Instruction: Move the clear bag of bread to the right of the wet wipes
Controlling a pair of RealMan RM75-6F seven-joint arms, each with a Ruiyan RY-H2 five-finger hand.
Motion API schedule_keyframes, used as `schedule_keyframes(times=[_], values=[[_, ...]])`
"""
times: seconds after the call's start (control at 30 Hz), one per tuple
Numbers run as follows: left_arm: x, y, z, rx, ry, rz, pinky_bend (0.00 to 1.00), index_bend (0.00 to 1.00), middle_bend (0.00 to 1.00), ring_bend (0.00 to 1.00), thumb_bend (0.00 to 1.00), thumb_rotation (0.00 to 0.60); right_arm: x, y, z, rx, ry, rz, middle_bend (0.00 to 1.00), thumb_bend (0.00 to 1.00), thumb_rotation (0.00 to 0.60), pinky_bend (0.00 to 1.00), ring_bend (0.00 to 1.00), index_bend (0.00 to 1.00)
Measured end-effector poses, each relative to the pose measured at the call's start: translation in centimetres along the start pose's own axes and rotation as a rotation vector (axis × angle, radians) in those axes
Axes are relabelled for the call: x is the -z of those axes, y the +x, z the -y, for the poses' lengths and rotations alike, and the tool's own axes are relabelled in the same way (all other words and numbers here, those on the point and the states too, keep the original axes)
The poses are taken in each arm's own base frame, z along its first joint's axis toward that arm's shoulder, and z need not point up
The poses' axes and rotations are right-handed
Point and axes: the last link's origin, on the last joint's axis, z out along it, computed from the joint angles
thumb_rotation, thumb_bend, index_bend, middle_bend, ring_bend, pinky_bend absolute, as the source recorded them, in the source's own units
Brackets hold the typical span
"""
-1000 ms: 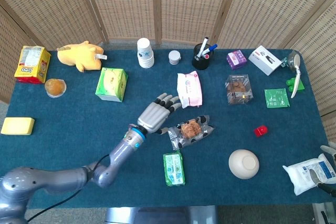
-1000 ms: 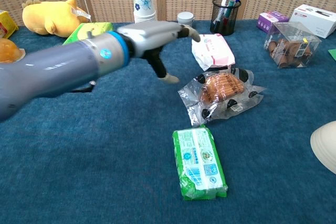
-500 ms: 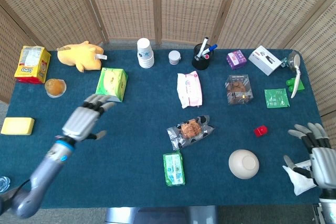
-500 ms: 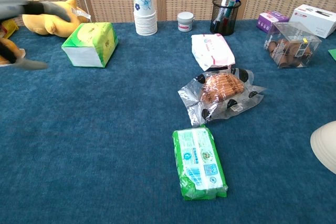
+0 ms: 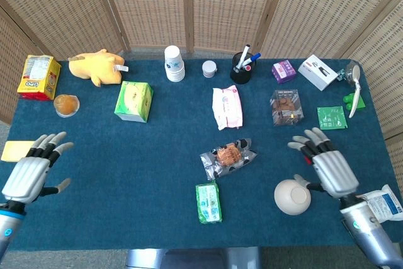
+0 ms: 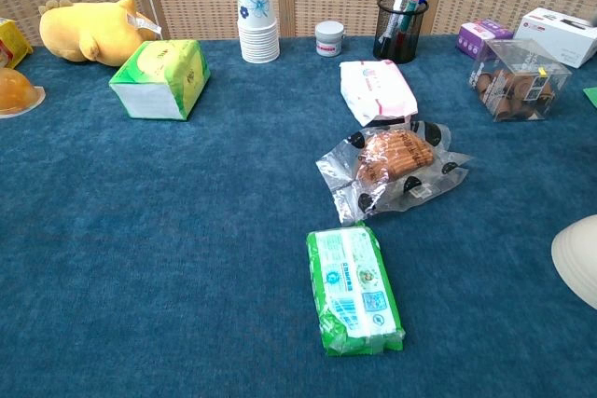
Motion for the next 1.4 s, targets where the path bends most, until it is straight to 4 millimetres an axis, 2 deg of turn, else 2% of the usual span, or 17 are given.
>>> schedule_keyframes(times=[0.13, 0.33, 0.63, 0.77, 0.9, 1.03, 1.2, 1.4], values=[[1.2, -0.3, 0.8, 0.018, 0.034, 0.009, 0.00, 0.18, 0.05, 0.00, 0.30, 0.600, -2.6, -0.5, 2.2, 0.027, 0.085, 0.070, 0.19, 0.38, 0.594, 0.05, 0.05, 0.20], [1.1, -0.8, 1.4, 0.047, 0.052, 0.022, 0.00, 0.17, 0.04, 0.00, 0.30, 0.600, -6.3, -1.5, 5.6, 0.041, 0.191, 0.173, 0.21, 0.46, 0.480, 0.05, 0.06, 0.18], [0.4, -1.5, 1.9, 0.069, 0.065, 0.051, 0.00, 0.16, 0.03, 0.00, 0.30, 0.600, -10.2, -2.5, 9.8, 0.015, 0.278, 0.272, 0.22, 0.47, 0.421, 0.05, 0.08, 0.19], [0.2, -1.8, 2.0, 0.074, 0.068, 0.060, 0.00, 0.15, 0.03, 0.00, 0.30, 0.600, -11.5, -3.0, 10.8, 0.000, 0.292, 0.310, 0.22, 0.46, 0.380, 0.05, 0.08, 0.20], [0.1, -2.0, 2.1, 0.082, 0.069, 0.067, 0.00, 0.15, 0.02, 0.00, 0.30, 0.600, -13.3, -3.7, 11.8, -0.007, 0.298, 0.352, 0.22, 0.45, 0.375, 0.05, 0.08, 0.19], [0.1, -2.1, 2.2, 0.089, 0.070, 0.070, 0.00, 0.15, 0.02, 0.00, 0.30, 0.600, -14.9, -4.4, 12.6, -0.001, 0.297, 0.388, 0.23, 0.45, 0.339, 0.05, 0.08, 0.20], [0.4, -2.0, 2.3, 0.093, 0.074, 0.068, 0.00, 0.15, 0.02, 0.00, 0.30, 0.600, -15.8, -4.9, 12.8, 0.006, 0.288, 0.416, 0.24, 0.46, 0.303, 0.10, 0.09, 0.22], [0.6, -1.9, 2.4, 0.099, 0.073, 0.064, 0.00, 0.15, 0.02, 0.00, 0.30, 0.600, -16.5, -5.6, 12.2, 0.046, 0.260, 0.456, 0.26, 0.45, 0.266, 0.13, 0.12, 0.25]])
